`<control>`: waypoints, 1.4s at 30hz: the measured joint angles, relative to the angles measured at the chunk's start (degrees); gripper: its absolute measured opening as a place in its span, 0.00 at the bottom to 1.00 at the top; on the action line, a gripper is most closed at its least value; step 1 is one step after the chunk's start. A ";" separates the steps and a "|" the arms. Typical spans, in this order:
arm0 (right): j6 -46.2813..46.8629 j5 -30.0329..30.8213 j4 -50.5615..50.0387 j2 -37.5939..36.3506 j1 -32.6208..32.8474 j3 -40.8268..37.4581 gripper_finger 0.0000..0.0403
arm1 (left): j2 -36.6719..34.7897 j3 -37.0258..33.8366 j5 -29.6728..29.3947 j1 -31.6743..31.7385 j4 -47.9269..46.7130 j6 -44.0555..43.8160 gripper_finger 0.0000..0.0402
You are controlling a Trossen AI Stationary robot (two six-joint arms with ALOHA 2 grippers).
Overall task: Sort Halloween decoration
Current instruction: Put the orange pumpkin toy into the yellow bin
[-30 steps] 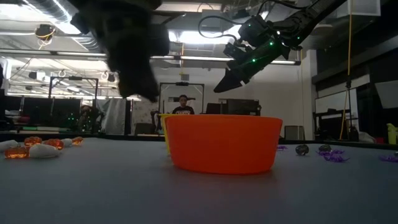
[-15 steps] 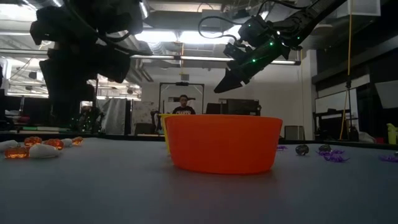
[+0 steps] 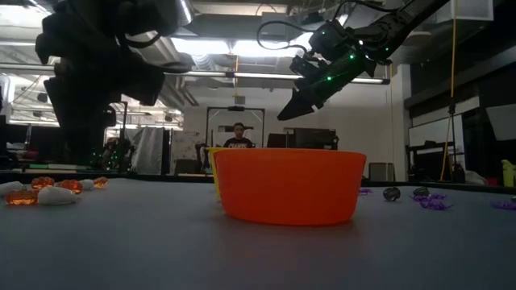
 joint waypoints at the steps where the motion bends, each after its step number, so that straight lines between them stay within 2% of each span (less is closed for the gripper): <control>1: 0.00 0.00 0.00 0.00 0.01 0.01 0.40 | 0.00 0.00 -1.16 -0.35 0.00 -0.02 0.40; 4: 0.00 0.00 0.00 0.00 0.00 0.00 0.40 | 0.00 0.00 -3.54 -1.21 0.00 -0.02 0.40; 11: 0.00 0.00 0.00 0.00 0.01 0.00 0.40 | 0.02 -0.18 -3.69 -3.13 0.21 -0.01 0.40; 19: 0.00 0.00 0.00 0.00 0.01 0.00 0.40 | 0.04 -3.65 -4.24 -3.99 2.39 -0.21 0.40; 27: 0.00 0.00 -0.01 0.02 0.00 0.00 0.40 | 0.04 -3.93 -6.78 -3.99 4.52 -0.04 0.40; 42: -0.02 0.00 -0.10 0.02 0.00 0.00 0.40 | 1.65 -5.34 -5.68 -5.60 5.30 -0.38 0.40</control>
